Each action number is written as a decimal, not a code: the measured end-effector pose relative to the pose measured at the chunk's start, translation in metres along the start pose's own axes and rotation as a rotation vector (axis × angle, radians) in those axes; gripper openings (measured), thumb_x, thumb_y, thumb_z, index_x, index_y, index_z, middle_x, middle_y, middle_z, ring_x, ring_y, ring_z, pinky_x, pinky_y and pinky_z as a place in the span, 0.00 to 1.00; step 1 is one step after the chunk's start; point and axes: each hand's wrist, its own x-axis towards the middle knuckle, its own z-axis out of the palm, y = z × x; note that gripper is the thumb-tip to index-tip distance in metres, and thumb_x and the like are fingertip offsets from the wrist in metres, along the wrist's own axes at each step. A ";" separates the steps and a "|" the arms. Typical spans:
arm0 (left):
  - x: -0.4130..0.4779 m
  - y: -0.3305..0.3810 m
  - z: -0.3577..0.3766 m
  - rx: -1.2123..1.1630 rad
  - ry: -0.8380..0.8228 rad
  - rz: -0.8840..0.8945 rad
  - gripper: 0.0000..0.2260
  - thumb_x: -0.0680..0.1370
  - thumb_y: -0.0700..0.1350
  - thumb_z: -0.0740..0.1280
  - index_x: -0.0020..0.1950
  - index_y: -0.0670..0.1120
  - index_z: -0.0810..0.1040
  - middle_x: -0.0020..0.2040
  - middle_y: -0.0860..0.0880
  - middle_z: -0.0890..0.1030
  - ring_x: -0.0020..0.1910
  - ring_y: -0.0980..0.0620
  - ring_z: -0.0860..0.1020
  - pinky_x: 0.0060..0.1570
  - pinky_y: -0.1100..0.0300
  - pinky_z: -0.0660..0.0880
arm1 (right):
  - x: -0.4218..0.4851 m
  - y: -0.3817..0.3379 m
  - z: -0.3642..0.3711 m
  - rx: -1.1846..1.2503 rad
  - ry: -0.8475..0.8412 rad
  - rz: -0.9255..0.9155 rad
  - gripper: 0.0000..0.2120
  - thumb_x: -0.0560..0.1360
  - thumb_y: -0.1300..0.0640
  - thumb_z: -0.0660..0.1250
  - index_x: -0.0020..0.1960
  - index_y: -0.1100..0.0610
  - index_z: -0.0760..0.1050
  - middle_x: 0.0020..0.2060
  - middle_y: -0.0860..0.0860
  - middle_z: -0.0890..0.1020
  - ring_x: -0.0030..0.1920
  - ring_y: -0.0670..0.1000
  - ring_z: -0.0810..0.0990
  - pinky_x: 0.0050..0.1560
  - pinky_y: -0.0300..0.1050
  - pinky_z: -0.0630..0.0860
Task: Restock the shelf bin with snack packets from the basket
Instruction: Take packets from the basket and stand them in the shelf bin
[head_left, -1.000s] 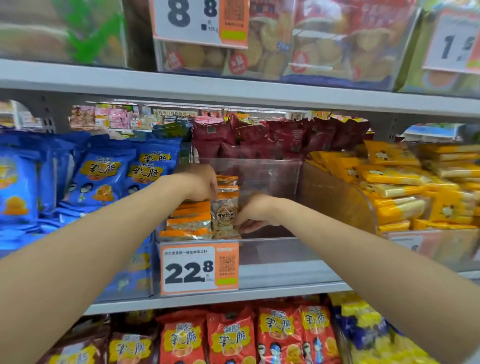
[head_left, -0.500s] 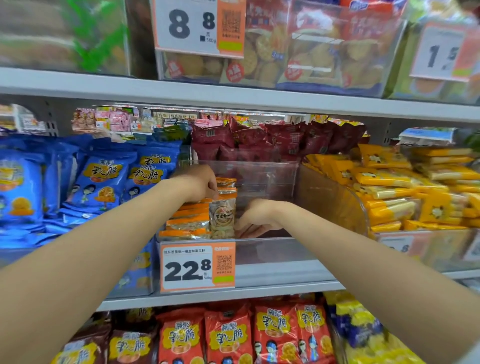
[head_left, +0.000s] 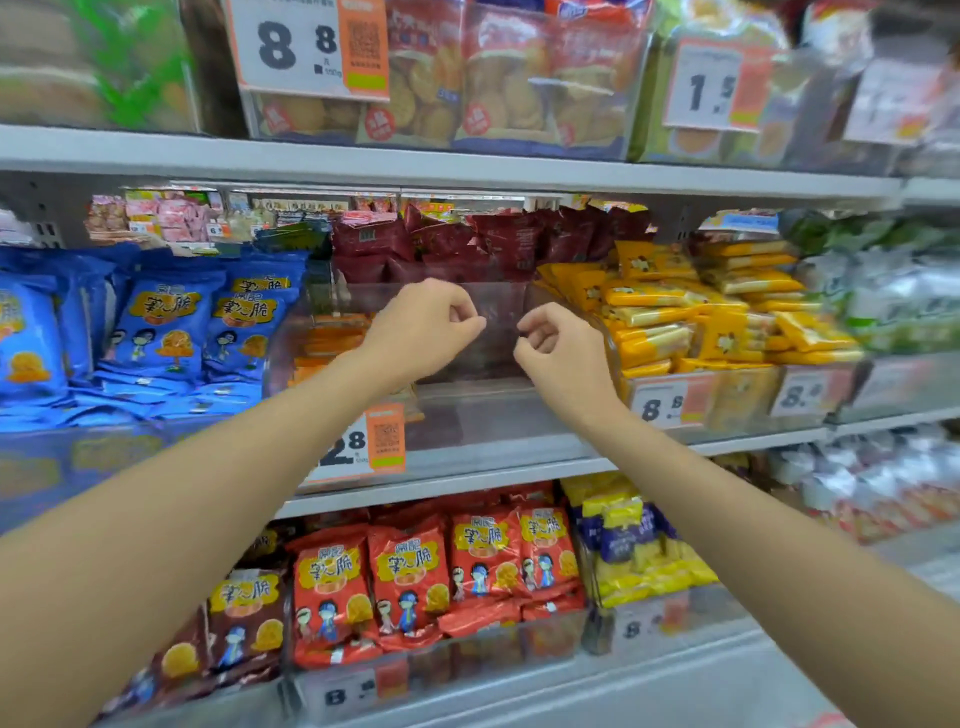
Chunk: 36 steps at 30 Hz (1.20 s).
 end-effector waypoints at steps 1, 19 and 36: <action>-0.007 0.016 0.009 -0.015 -0.010 0.025 0.08 0.76 0.52 0.67 0.38 0.53 0.79 0.34 0.57 0.77 0.39 0.52 0.77 0.42 0.56 0.75 | -0.014 0.007 -0.014 -0.022 -0.005 -0.005 0.06 0.71 0.64 0.67 0.46 0.57 0.78 0.35 0.50 0.78 0.34 0.45 0.73 0.39 0.39 0.71; -0.215 0.165 0.353 -0.309 -0.994 -0.205 0.07 0.76 0.41 0.70 0.40 0.39 0.83 0.30 0.49 0.82 0.28 0.56 0.76 0.27 0.67 0.70 | -0.336 0.248 -0.183 -0.245 -0.688 0.912 0.14 0.75 0.64 0.68 0.60 0.65 0.76 0.38 0.53 0.78 0.42 0.54 0.77 0.38 0.43 0.75; -0.326 0.097 0.502 -0.540 -1.124 -0.817 0.06 0.76 0.41 0.70 0.41 0.40 0.81 0.35 0.44 0.80 0.28 0.52 0.73 0.30 0.62 0.70 | -0.547 0.403 -0.157 -0.707 -0.740 1.220 0.47 0.71 0.52 0.74 0.79 0.52 0.47 0.78 0.56 0.43 0.78 0.60 0.43 0.71 0.64 0.57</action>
